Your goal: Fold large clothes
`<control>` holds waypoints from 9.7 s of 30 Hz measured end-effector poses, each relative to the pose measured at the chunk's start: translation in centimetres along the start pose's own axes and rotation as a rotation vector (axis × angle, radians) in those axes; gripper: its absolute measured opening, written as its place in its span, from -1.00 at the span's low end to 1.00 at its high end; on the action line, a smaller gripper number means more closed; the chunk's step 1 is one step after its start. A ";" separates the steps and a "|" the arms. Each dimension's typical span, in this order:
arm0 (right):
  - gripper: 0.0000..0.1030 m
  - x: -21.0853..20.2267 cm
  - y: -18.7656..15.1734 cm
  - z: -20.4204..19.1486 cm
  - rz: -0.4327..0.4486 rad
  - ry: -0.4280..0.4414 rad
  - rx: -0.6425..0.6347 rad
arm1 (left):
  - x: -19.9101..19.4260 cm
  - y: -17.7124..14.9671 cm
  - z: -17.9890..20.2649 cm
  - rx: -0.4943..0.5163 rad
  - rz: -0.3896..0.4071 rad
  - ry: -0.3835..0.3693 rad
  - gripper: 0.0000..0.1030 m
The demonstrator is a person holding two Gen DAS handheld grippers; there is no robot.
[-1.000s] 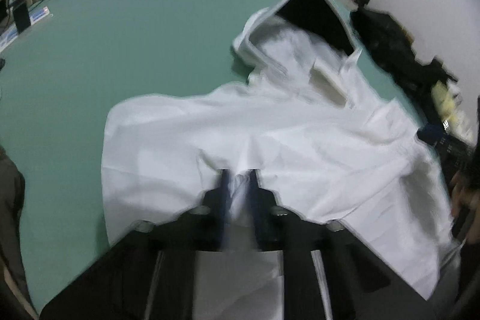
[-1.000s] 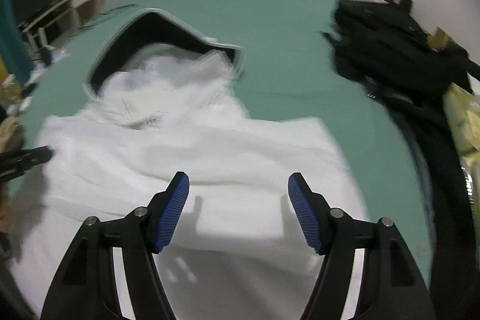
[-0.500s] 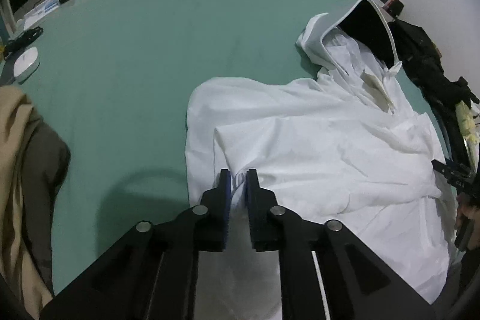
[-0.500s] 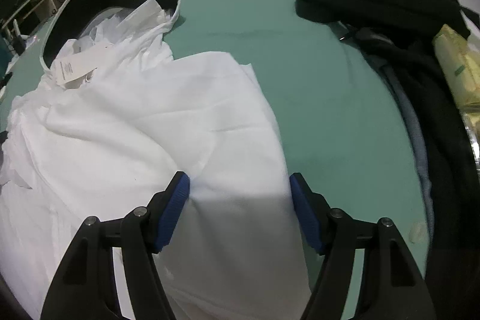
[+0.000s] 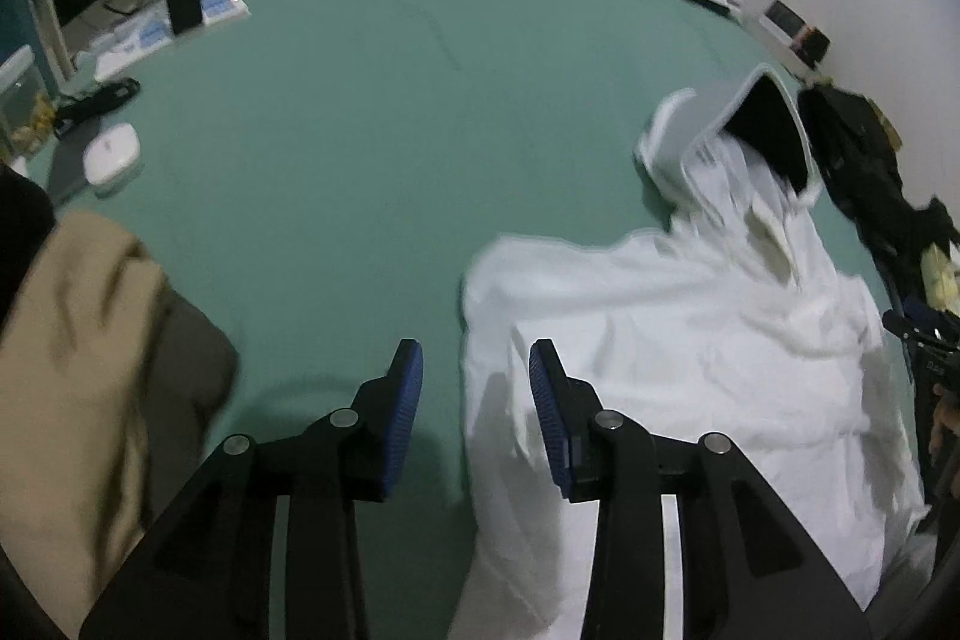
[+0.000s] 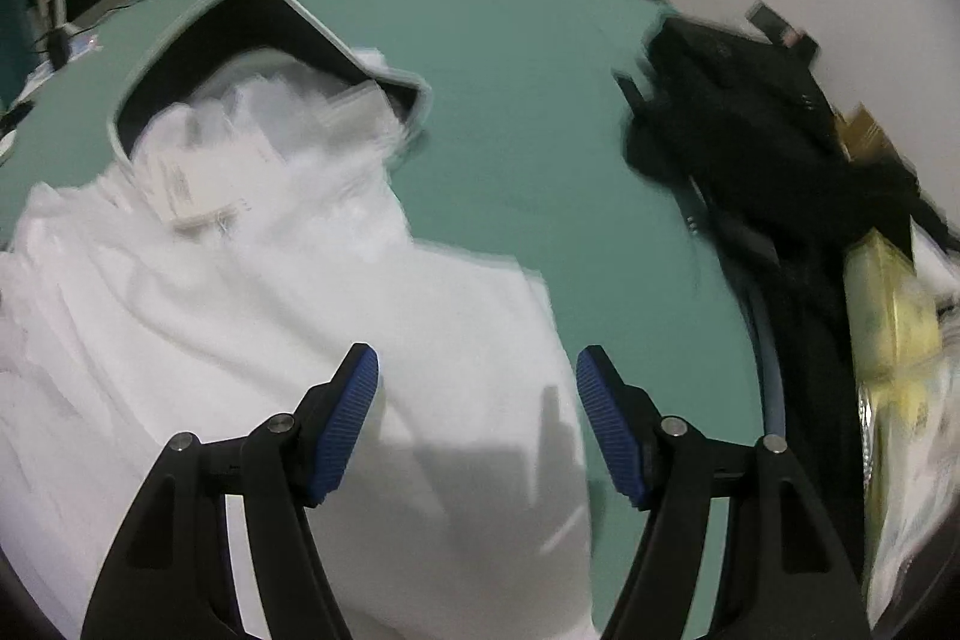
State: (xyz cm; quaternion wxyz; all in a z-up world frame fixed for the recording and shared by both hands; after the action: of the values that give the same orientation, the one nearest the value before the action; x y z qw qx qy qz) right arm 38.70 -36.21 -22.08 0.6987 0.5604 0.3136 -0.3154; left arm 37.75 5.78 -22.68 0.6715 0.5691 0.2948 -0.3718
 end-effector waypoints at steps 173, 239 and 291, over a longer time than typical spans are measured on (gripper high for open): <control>0.12 -1.9 -7.1 -6.1 0.095 0.459 -0.091 | -1.2 -11.3 15.2 0.215 -0.027 -0.052 -0.28; -0.71 -9.4 -26.0 11.6 -0.179 0.234 0.294 | -11.0 -25.8 -0.1 0.051 -0.131 0.064 -0.93; -0.94 -9.8 -6.6 15.7 0.209 0.281 0.449 | -12.7 -6.3 -4.0 -0.293 0.123 0.022 -0.93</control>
State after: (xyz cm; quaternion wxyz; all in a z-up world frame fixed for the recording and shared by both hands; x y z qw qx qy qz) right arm 28.86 -51.88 -15.42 0.5355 0.7686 0.2704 -0.2224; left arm 25.60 11.35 -16.45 0.7657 0.4860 0.3177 -0.2769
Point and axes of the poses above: each gripper's, at about its wrist camera, not at the fingertips, and x roughly the way its jaws point, z to its right, y to its top, the point moved 9 cm from there along x, roughly the way its jaws point, and after that the axes turned 3 degrees about z, right-handed, at the moved point
